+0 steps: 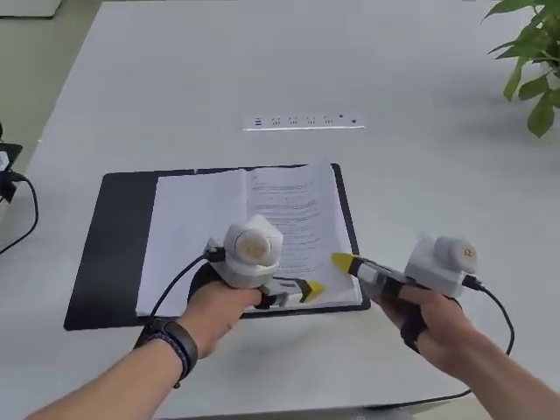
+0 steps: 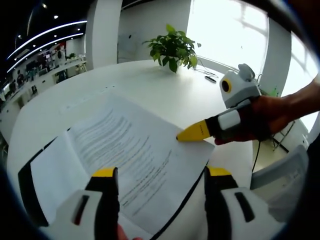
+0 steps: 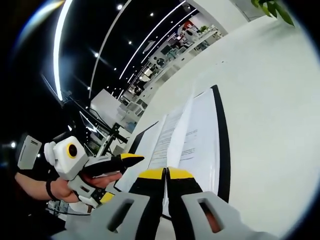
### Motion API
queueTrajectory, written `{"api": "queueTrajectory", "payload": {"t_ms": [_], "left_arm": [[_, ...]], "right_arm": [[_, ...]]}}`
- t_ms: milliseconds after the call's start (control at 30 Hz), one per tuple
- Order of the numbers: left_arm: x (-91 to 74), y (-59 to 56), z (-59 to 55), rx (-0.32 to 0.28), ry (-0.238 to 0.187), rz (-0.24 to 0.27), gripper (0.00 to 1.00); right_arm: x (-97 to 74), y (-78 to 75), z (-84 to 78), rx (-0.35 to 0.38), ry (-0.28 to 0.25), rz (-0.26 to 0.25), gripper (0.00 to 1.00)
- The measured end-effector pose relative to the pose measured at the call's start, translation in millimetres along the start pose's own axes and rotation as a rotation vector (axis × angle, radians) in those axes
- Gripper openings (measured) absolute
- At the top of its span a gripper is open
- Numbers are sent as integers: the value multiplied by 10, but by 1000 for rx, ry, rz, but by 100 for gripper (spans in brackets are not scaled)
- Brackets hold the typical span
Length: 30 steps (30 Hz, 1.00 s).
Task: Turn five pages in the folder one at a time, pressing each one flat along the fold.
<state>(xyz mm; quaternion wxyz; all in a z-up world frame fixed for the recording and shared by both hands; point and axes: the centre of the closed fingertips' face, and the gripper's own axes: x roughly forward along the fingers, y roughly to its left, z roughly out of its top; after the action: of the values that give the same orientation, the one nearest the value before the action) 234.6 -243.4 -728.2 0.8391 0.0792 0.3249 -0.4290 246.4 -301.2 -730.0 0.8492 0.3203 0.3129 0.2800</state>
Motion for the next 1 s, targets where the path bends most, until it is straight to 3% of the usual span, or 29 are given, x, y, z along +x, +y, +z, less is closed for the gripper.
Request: {"api": "queueTrajectory", "payload": {"t_ms": [167,367,1000], "left_arm": [[-92,50,-22,-8,-8,15,70],[-269,196,-55,-44,-28,55,71],[-866,604,-323,-117,-70,161,71]], "right_arm": [[1,38,1,-7,-1,0,0],[16,95,13,-19,-5,-1,0],[119,373,8,-44,-8,11,0]]}}
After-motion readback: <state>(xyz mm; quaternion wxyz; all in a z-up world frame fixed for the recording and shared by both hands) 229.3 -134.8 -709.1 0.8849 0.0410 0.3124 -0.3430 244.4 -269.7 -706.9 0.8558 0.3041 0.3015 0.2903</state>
